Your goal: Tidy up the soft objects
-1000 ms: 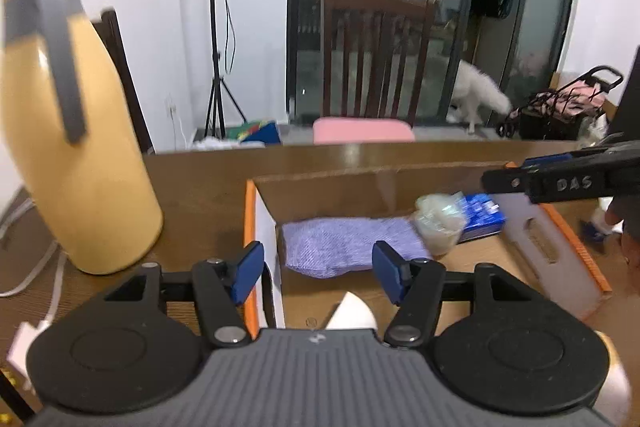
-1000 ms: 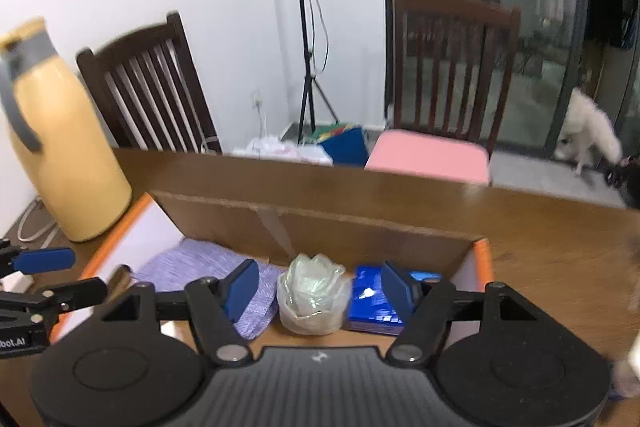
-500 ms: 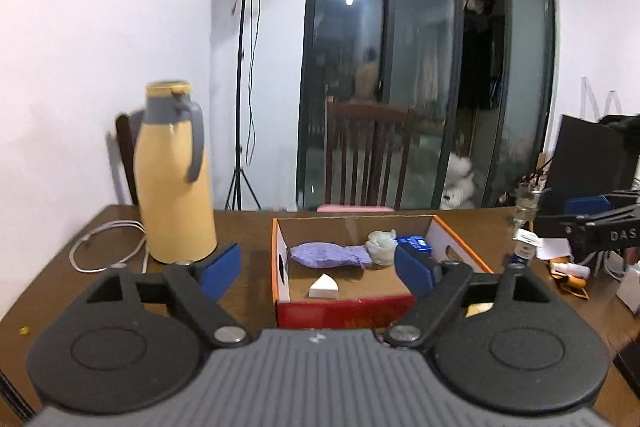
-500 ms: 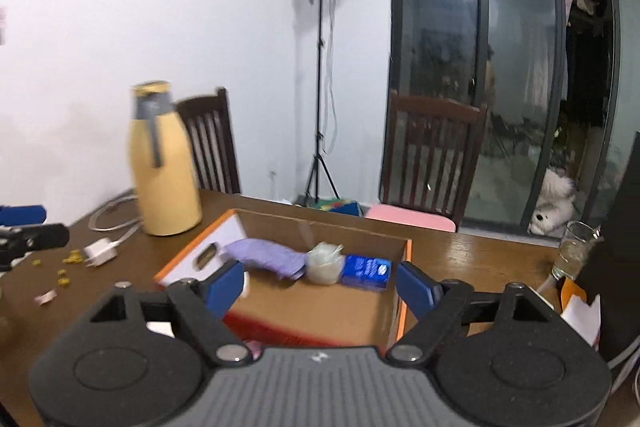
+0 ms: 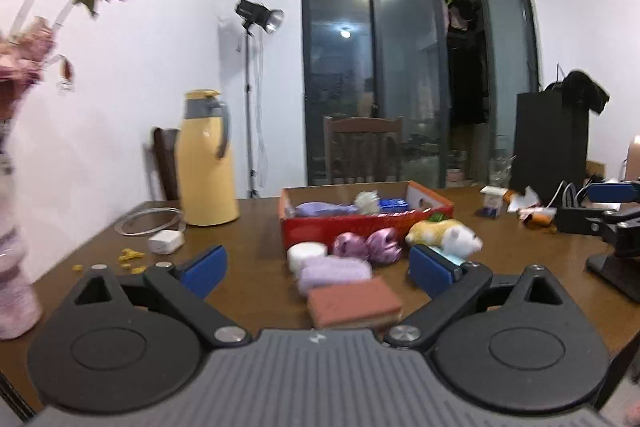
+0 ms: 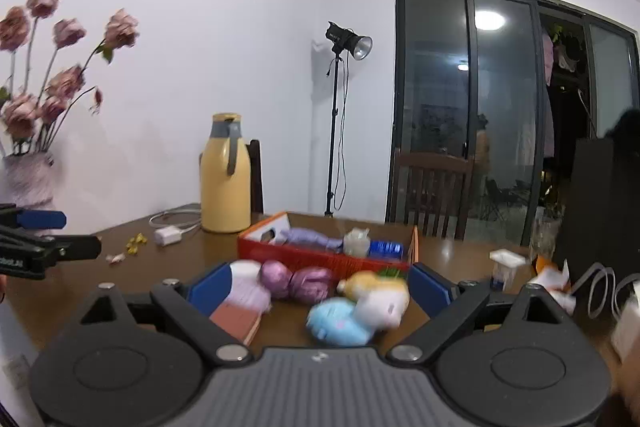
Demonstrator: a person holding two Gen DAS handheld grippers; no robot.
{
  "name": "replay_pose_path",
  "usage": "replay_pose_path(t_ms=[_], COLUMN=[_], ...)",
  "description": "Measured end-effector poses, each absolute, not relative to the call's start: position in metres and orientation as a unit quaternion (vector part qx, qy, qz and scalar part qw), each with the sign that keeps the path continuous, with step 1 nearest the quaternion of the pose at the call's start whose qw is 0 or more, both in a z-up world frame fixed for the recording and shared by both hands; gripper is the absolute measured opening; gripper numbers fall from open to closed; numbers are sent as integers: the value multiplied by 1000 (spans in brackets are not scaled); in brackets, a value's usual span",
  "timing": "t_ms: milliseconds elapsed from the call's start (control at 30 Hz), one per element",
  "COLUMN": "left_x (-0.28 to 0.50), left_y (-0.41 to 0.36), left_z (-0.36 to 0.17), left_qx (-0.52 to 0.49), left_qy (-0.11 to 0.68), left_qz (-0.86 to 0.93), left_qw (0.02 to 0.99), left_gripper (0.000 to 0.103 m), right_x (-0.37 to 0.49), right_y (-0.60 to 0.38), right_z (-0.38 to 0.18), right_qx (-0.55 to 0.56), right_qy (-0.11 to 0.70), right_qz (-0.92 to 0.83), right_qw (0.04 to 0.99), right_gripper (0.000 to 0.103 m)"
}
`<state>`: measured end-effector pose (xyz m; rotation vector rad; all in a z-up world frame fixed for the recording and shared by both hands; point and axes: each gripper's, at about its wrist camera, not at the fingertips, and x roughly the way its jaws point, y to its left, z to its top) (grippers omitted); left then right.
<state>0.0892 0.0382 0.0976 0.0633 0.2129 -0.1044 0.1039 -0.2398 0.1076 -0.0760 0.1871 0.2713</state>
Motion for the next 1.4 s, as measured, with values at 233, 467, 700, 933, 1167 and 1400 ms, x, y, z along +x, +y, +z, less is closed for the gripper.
replay_pose_path(t_ms=[233, 467, 700, 933, 1167, 1400], left_x=[51, 63, 104, 178, 291, 364], left_y=[47, 52, 55, 65, 78, 86], left_z=[80, 76, 56, 55, 43, 10], left_qx=[31, -6, -32, -66, -115, -141], left_qy=[116, 130, 169, 181, 246, 311], left_qz=[-64, -59, -54, -43, -83, -148], left_qw=[991, 990, 984, 980, 959, 928], left_gripper=[102, 102, 101, 99, 81, 47], right_x=[55, 61, 104, 179, 282, 372], right_y=[-236, -233, -228, -212, -180, -149], right_z=[66, 57, 47, 46, 36, 6], right_qx=[0, -8, 18, 53, 98, 146], right_qy=[113, 113, 144, 172, 227, 296], right_qz=[131, 119, 145, 174, 195, 212], right_qw=[985, 986, 979, 968, 949, 920], right_gripper=[95, 95, 92, 86, 71, 53])
